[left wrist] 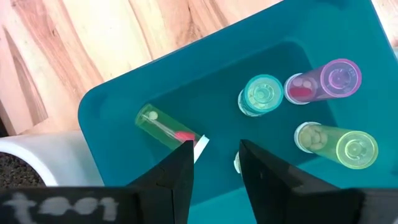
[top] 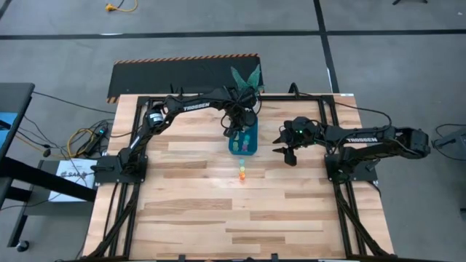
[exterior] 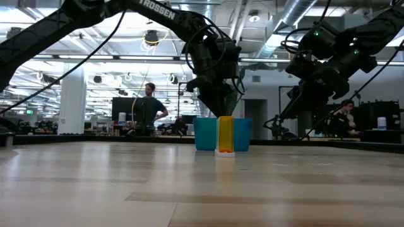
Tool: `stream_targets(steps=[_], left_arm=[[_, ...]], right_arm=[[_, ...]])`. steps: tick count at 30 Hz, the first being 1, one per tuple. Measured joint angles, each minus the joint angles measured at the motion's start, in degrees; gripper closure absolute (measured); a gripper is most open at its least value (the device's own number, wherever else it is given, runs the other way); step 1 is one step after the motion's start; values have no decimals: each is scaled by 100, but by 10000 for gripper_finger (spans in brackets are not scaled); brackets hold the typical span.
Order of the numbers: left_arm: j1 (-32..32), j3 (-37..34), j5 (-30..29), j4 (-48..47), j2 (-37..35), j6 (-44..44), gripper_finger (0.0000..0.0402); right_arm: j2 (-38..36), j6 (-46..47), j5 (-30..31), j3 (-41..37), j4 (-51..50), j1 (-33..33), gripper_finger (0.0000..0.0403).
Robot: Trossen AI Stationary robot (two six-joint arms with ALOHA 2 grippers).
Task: Pick and place pill bottles into a basket
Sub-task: Put the orange pill bottle into the blue bin
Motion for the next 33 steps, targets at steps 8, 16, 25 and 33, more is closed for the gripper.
stream_targets(steps=[8, 16, 25, 33], left_arm=[[-41, 0, -596, -140, -4, -2, 282], [-225, 791, -1062, -1677, -17, -309, 282], [-650, 1564, 709, -2957, -327, -1196, 282], [-1514, 1489, 1290, -3254, -407, -1377, 282]], right_arm=[[0, -2, 0, 0, 0, 0, 244], [0, -2, 0, 0, -1, 0, 244], [0, -4, 0, 0, -2, 0, 244], [0, 85, 0, 0, -3, 0, 244]])
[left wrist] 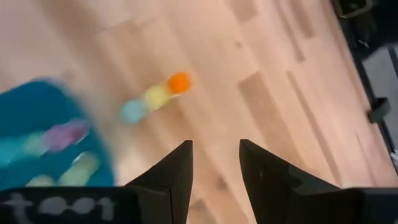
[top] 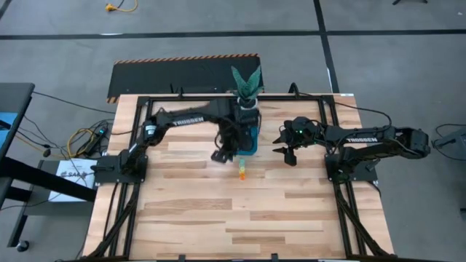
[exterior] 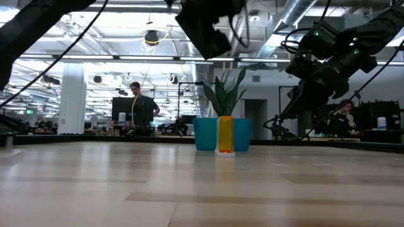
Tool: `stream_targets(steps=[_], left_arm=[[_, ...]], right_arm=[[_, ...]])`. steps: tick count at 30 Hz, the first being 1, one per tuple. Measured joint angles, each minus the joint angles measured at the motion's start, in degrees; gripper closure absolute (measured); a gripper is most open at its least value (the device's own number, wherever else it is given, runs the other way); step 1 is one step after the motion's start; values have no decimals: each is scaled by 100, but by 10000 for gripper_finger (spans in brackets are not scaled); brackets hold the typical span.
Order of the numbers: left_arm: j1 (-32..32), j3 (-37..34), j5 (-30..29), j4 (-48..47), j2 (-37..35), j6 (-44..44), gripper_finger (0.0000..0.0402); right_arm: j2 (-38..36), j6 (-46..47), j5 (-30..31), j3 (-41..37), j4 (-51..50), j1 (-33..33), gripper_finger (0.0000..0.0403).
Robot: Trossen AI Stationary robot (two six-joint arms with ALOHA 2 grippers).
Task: Pick and place pill bottles into a basket
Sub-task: Put the orange pill bottle into the blue bin
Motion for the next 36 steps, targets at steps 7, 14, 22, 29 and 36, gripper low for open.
stream_targets(steps=[7, 14, 22, 29, 36], left_arm=[[-805, -47, -127, -85, 9, -204, 282], [-1216, -47, -127, -85, 11, -565, 282], [-1378, -47, -35, -50, 11, -724, 282], [-1477, -535, 688, 760, 17, -668, 283], [-1500, -1492, 627, 1227, 4, -1269, 299]], right_arm=[[0, 66, -10, 0, -3, 4, 244], [0, 32, -369, 0, -1, 404, 244], [0, -327, -804, 0, 5, 1240, 244], [0, 113, -760, 0, 3, 1545, 244], [0, 832, -748, 0, -29, 1604, 244]])
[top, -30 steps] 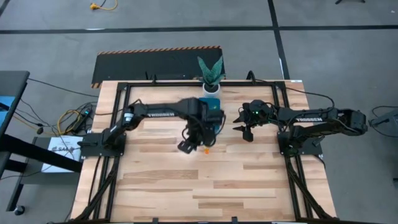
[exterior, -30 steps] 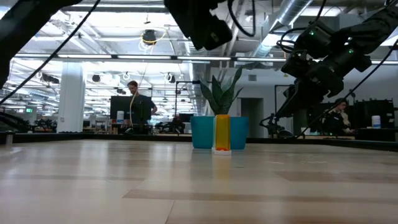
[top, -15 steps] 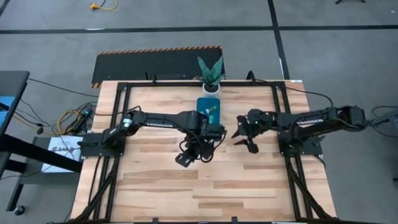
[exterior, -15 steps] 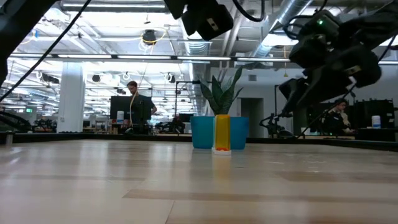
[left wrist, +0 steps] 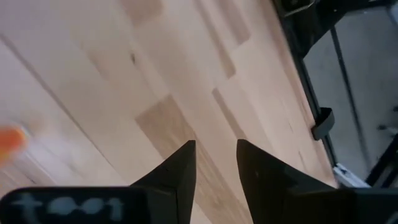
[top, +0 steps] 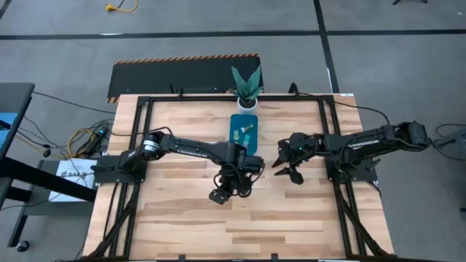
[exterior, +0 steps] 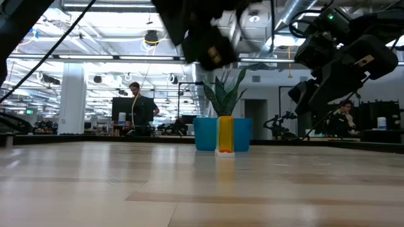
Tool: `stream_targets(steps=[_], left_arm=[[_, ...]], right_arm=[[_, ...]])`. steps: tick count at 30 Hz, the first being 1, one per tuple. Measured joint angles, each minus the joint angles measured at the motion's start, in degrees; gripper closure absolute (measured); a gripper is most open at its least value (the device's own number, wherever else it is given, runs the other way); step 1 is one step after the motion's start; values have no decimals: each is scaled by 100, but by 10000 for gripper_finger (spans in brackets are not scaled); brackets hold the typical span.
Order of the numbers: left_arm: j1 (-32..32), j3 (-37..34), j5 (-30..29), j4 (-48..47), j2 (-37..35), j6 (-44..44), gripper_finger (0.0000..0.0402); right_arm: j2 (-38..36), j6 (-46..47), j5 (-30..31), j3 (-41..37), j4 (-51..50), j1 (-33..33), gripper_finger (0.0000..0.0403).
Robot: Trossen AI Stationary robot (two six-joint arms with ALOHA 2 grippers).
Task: Pick and place pill bottles into a basket
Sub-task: Put the orange pill bottle into the blue bin
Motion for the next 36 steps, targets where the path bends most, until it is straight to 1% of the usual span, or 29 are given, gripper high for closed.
stream_targets(steps=[3, 6, 10, 14, 19, 25, 27, 30, 34, 36], left_arm=[[2, -347, -18, 9, 2, -369, 307], [2, -609, -159, 166, -16, -564, 313], [82, -697, -412, 132, -78, -696, 314], [206, -695, -494, 254, -349, -646, 315], [348, -694, -563, 738, -618, -468, 315], [392, -688, -473, 1281, -584, -295, 315], [386, -688, -575, 1516, -548, -131, 315], [366, -688, -1048, 1709, -549, 301, 315], [255, -691, -2231, 1708, -549, 1247, 315], [177, -691, -2605, 1739, -549, 1772, 315]], right_arm=[[0, 266, 3, 2, -86, 0, 244], [0, 376, 3, 2, -252, 0, 244], [0, 380, 2, 2, -302, 0, 244], [0, 380, 19, 2, -294, 0, 244], [-1, 380, 175, 2, -291, 0, 244], [0, 380, 177, 2, -292, 0, 244], [0, 380, 177, 2, -294, 0, 244], [0, 380, 176, 2, -307, 0, 244], [-1, 380, 177, 2, -309, 0, 244], [0, 380, 177, 2, -309, 0, 244]])
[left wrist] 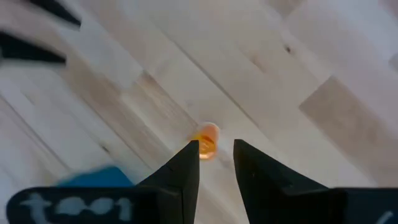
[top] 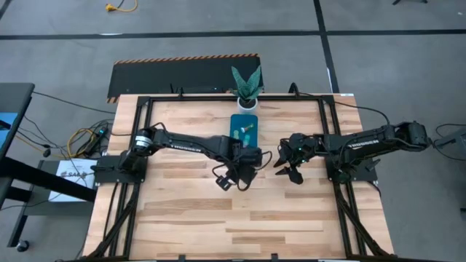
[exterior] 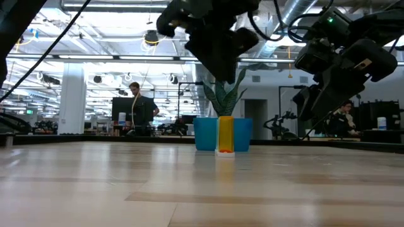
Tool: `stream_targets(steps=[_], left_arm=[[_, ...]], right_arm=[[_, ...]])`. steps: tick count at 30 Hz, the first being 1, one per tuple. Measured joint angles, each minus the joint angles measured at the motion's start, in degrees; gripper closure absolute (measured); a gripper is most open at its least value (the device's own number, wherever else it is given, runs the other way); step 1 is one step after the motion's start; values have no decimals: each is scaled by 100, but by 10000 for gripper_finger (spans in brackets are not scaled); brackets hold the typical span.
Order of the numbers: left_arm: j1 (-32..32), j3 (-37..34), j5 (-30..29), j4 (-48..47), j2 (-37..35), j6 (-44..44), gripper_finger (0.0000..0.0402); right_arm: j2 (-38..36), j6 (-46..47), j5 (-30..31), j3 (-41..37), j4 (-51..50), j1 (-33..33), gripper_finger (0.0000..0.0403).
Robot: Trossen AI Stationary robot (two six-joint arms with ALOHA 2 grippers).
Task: Pick and place pill bottles into a basket
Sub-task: Put the orange pill bottle into the blue bin
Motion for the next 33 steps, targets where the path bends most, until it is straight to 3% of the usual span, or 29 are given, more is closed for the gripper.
stream_targets(steps=[4, 10, 16, 21, 24, 33], left_arm=[[-87, 0, -145, 296, 0, 974, 315], [-171, 0, 54, 492, 0, 1771, 315], [-171, 0, 149, 861, 0, 863, 315], [-186, 7, 141, 945, 75, 831, 315], [-199, 2, 87, 923, 189, 237, 313], [-134, 1, 122, 670, 394, 196, 257]], right_arm=[[0, 0, 0, 0, -2, 0, 244], [-1, 0, 0, 0, -4, 0, 244], [-1, 0, 0, 0, -4, 0, 244], [0, 0, 0, 0, -7, 0, 244], [0, 0, 2, 0, -18, 0, 244], [-1, 7, 4, -2, -154, -2, 244]])
